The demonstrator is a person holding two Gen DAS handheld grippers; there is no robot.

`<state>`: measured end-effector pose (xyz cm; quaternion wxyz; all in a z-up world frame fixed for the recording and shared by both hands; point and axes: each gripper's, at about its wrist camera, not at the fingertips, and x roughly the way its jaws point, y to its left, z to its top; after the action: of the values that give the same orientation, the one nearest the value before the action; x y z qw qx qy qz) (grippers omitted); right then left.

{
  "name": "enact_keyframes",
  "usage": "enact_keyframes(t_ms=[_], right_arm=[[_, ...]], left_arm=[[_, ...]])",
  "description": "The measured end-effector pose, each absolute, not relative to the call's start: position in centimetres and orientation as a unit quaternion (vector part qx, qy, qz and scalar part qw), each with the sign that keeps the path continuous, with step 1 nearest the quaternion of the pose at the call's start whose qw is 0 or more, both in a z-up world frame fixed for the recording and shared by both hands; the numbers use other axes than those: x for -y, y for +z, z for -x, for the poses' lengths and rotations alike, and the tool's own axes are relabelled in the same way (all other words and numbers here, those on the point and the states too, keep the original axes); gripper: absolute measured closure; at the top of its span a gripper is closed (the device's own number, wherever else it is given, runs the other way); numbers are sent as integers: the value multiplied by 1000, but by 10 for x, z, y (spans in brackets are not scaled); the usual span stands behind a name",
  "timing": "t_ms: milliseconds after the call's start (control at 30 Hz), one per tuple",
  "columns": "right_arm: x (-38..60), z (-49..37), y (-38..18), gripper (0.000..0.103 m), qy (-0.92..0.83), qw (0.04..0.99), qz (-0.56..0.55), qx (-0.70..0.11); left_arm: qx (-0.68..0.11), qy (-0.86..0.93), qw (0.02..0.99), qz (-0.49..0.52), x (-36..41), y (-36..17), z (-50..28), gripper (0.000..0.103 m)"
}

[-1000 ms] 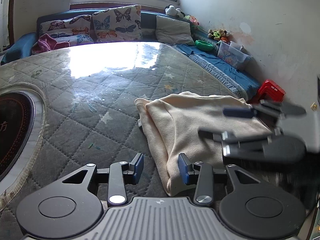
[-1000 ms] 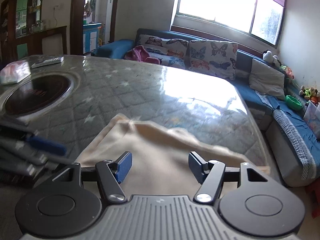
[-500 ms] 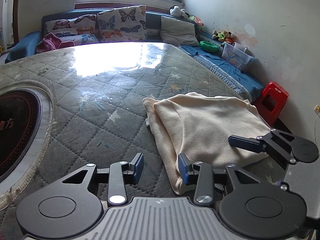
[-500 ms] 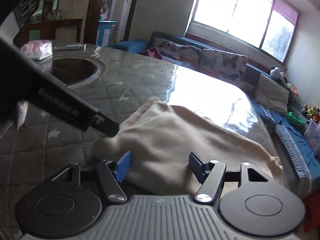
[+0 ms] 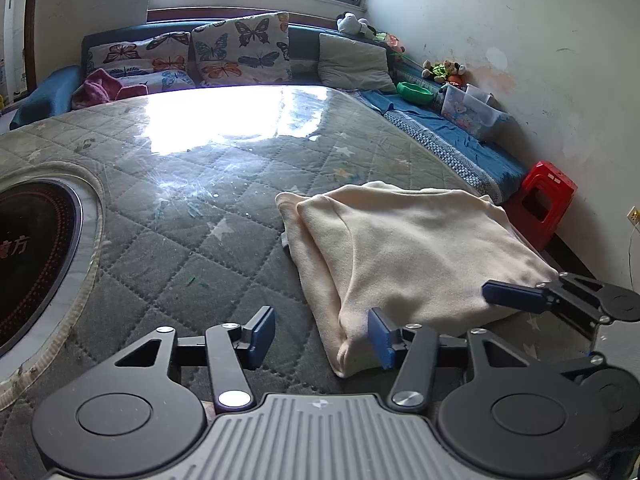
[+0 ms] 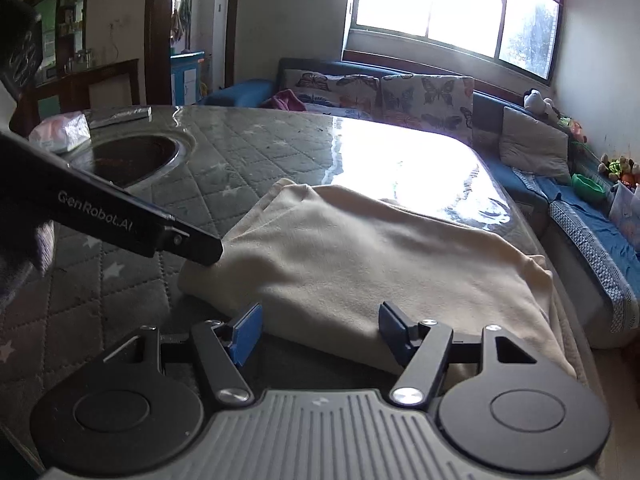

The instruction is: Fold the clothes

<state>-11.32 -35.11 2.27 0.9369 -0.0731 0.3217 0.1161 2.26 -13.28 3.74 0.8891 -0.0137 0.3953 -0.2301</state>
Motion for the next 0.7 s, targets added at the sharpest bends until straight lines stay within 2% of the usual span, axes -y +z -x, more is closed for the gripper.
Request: enact_keyframes(t_ms=[67, 333, 433, 700], right_arm=[[355, 116, 24, 26, 112, 938, 62, -322], [368, 129, 22, 26, 86, 940, 44, -326], [372, 133, 22, 19, 79, 941, 39, -327], [374, 143, 24, 12, 64, 943, 36, -325]], left_arm=[[-396, -230, 889, 14, 134, 37, -21, 43], [-395, -235, 888, 10, 138, 36, -13, 36], [-393, -237, 888, 8, 141, 37, -8, 31], [-388, -240, 890, 6, 144, 40, 1, 24]])
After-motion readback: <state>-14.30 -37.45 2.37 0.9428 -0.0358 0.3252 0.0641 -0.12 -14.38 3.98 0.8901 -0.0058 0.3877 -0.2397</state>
